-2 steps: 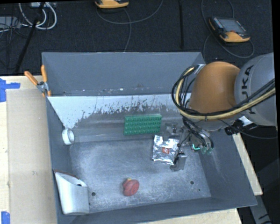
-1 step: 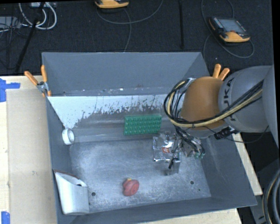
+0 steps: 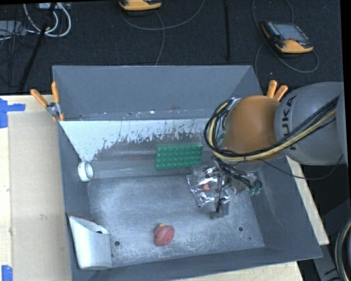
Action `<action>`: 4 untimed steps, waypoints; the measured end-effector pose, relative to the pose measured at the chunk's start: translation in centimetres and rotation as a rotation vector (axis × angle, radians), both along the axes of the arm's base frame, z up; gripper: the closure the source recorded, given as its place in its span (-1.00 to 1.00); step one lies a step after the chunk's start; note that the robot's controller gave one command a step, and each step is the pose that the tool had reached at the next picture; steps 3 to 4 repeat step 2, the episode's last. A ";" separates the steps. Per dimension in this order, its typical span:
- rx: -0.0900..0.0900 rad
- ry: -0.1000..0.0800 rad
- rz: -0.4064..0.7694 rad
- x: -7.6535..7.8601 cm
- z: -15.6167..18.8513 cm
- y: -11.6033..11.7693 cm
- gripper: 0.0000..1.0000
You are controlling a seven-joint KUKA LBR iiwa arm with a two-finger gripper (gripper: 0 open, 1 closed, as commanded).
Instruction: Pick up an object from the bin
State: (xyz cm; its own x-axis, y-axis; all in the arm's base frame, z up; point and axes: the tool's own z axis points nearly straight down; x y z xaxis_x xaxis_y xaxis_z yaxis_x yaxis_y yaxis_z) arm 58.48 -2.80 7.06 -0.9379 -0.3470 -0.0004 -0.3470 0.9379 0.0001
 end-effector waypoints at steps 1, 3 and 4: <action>0.001 0.000 -0.002 0.0 0.0 0.0 1.00; -0.001 -0.010 -0.019 2.4 13.5 -0.8 1.00; -0.001 -0.010 -0.019 2.4 13.5 -0.8 1.00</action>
Offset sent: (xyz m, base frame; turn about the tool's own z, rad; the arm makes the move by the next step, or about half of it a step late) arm 0.0000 0.0000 0.0000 0.0000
